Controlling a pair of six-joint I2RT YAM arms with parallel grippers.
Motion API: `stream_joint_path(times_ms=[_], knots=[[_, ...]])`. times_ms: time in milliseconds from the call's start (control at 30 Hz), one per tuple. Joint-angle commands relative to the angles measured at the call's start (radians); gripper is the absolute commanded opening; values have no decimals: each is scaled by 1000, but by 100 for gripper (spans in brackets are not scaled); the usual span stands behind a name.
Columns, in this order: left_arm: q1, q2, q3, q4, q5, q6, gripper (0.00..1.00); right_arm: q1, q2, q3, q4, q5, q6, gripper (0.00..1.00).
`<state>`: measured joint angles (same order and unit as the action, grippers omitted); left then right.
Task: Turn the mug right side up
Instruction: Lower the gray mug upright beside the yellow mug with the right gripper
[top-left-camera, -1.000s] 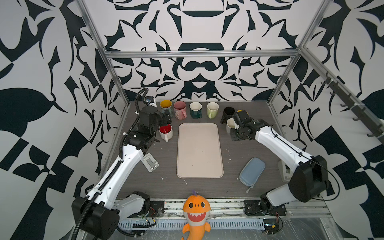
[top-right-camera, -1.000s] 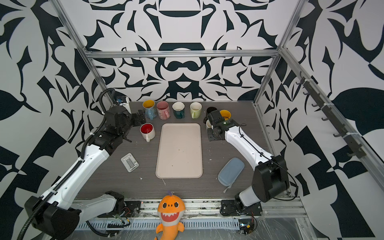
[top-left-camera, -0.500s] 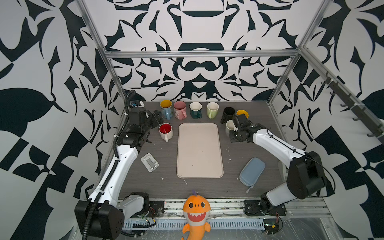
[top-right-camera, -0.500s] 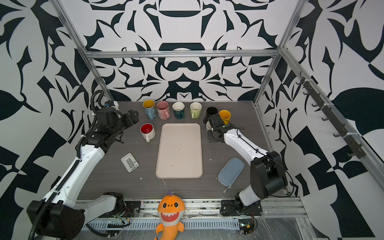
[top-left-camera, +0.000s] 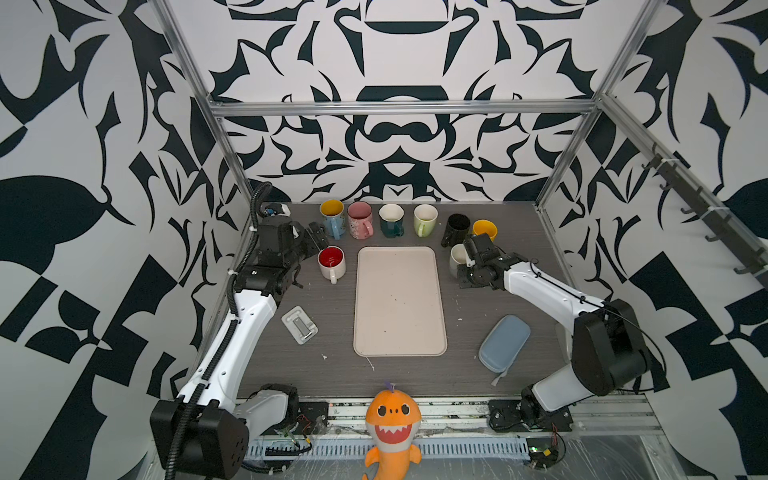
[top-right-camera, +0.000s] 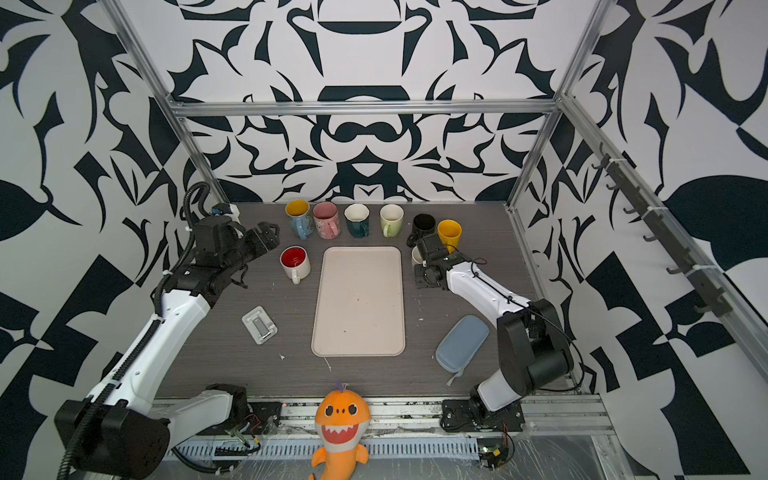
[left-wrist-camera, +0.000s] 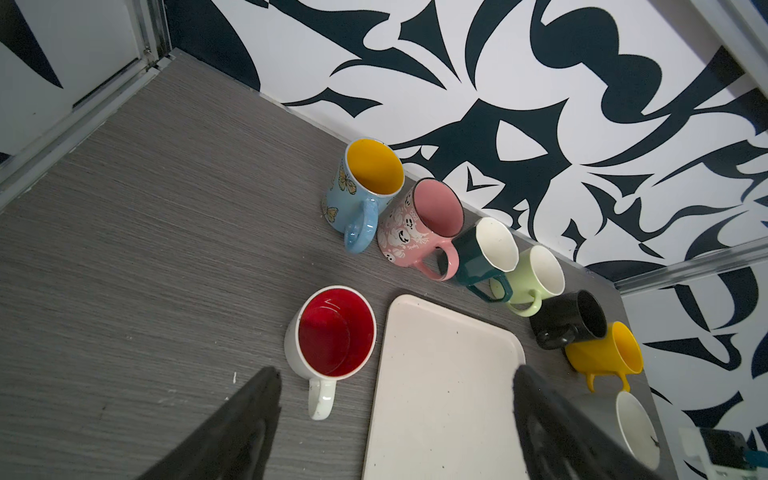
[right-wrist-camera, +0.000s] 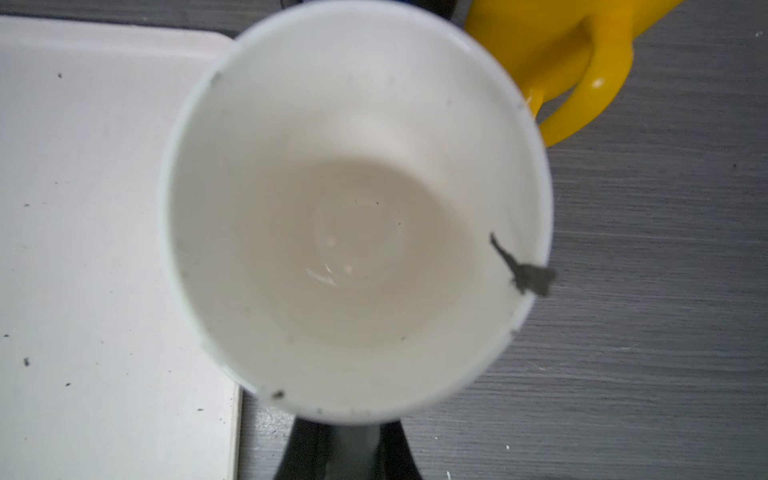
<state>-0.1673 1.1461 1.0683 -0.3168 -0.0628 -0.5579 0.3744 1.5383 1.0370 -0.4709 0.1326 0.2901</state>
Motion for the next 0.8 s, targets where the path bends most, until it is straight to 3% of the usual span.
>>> stream_joint_path(times_ms=[0, 767], knots=[[8, -17, -19, 10, 6, -5, 91, -2, -23, 5, 90, 28, 19, 0], [9, -47, -55, 30, 11, -2, 94, -6, 6, -22, 126, 51, 19, 0]])
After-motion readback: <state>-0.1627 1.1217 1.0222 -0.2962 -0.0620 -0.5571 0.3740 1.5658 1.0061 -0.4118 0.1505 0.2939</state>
